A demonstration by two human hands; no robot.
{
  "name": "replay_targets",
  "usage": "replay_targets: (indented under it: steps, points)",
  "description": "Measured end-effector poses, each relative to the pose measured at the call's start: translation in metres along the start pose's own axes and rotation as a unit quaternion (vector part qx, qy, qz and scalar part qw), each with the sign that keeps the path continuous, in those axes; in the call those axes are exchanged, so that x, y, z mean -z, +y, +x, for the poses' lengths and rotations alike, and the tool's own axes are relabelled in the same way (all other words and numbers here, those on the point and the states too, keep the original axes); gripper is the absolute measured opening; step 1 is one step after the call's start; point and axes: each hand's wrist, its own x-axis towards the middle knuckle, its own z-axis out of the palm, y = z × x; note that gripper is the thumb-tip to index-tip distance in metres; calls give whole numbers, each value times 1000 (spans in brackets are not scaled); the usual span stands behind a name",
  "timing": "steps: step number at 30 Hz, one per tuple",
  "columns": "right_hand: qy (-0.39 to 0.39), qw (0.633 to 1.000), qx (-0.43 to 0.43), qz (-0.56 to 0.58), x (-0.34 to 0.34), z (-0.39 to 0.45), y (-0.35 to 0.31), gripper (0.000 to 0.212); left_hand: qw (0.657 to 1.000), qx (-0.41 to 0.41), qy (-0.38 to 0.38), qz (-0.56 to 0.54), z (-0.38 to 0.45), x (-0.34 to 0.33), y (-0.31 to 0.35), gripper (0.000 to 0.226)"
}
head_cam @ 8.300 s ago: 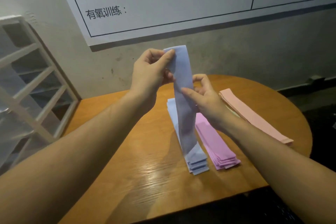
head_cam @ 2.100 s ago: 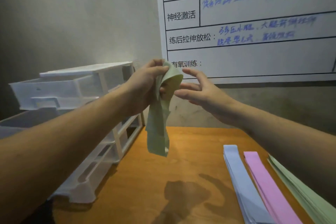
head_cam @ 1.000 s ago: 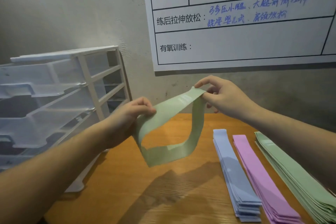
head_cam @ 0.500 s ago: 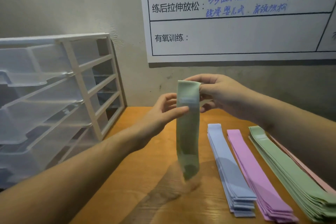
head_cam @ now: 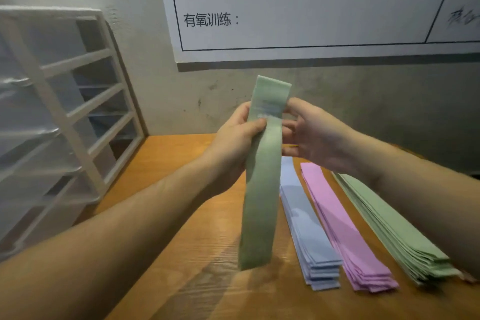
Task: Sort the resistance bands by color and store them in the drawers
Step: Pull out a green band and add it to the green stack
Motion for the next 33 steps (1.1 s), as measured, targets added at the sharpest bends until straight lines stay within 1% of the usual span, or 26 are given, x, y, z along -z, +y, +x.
replay_targets:
  steps: [1,3,5,7,9,11,13,16,18,20,22,25,27,30,33]
  points:
    - [-13,999,-24,21,4,-3,6,51,999,9,10,-30,5,-2,-1,27]
    - [-40,995,-57,70,11,-9,18,56,993,31,23,-114,14,-8,-3,24]
    - [-66,993,-71,61,18,-16,28,62,980,52,40,-190,26,-13,-7,26]
    - [-73,995,-69,6,24,-20,39,54,968,68,61,-234,39,-16,-14,33]
    - [-37,996,-64,-53,31,-23,49,42,962,81,80,-248,51,-19,-23,37]
    - [14,991,-68,-112,38,-23,60,29,964,84,105,-231,63,-21,-32,38]
    - [35,984,-77,-154,43,-25,68,18,965,86,136,-206,74,-23,-43,38]
    - [60,978,-96,-174,50,-28,79,20,963,114,171,-174,91,-27,-64,47]
    - [85,967,-110,-214,55,-27,88,21,961,122,192,-156,99,-31,-80,47]
    - [108,948,-111,-277,59,-26,97,19,962,123,194,-148,103,-35,-93,38]
    - [120,945,-114,-283,64,-27,107,19,965,123,185,-139,107,-41,-103,27]
    - [141,945,-126,-266,76,-31,113,18,967,135,172,-133,120,-53,-113,30]
    - [153,948,-140,-241,87,-35,111,19,969,136,161,-126,130,-62,-119,29]
    - [176,934,-148,-273,109,-46,105,12,975,142,145,-89,145,-80,-131,29]
    - [187,920,-160,-304,137,-60,103,15,979,139,144,-25,158,-101,-145,24]
